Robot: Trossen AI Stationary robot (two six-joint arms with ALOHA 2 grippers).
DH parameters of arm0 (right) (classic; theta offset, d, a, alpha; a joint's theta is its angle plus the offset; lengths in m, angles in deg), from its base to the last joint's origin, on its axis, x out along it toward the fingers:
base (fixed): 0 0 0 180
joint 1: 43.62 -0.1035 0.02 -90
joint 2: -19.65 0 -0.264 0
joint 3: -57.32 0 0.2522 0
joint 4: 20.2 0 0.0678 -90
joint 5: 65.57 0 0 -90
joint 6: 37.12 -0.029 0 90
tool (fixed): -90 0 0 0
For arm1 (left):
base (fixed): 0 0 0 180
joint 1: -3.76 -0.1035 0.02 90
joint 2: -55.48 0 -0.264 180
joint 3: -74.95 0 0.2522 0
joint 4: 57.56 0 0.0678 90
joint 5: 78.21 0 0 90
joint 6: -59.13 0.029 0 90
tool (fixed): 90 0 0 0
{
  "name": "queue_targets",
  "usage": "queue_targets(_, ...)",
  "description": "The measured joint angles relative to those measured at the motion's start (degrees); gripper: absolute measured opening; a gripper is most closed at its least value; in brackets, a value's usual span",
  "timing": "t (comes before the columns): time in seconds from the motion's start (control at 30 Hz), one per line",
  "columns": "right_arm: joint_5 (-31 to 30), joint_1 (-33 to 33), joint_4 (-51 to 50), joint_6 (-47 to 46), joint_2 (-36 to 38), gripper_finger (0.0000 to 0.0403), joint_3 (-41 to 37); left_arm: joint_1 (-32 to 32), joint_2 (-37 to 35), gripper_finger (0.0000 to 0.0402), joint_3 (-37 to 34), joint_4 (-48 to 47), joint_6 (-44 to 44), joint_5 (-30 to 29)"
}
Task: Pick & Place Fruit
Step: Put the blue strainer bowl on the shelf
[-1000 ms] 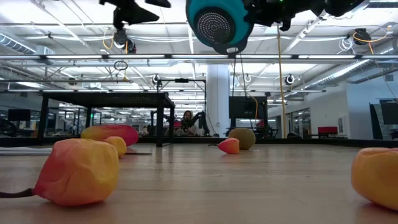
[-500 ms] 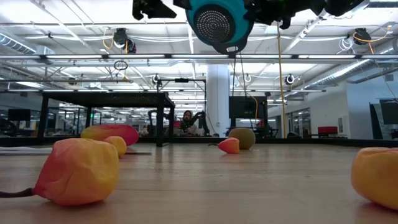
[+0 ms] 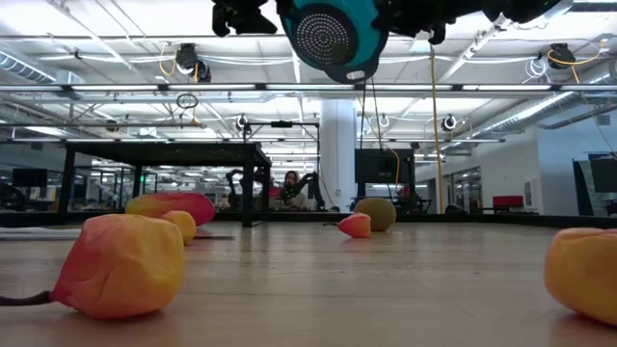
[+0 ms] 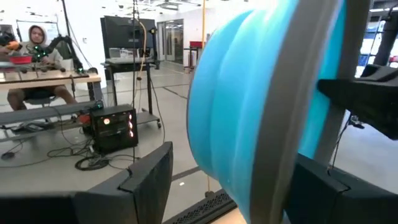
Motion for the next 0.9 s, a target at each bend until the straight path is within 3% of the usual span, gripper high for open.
queue_targets(0.1,0.02,-0.19,0.03,-0.55,-0.44,0.001,0.0,0.01,0.0,0.0245,0.0,-0.02,-0.86,0.01)
queue_targets(0.2,0.02,-0.31,0.19,-1.26,-0.63,0.001,0.0,0.01,0.0,0.0206,0.0,-0.02,-0.88,0.04)
queue_targets(0.47,0.32,-0.35,0.08,-1.37,-0.73,0.0013,0.0,-0.03,-0.02,0.002,0.0,-0.13,-0.91,3.86)
queue_targets(0.9,5.03,-0.33,-3.69,-1.56,-0.69,0.0069,0.0,0.01,-0.04,0.0004,0.0,-0.67,0.13,0.36)
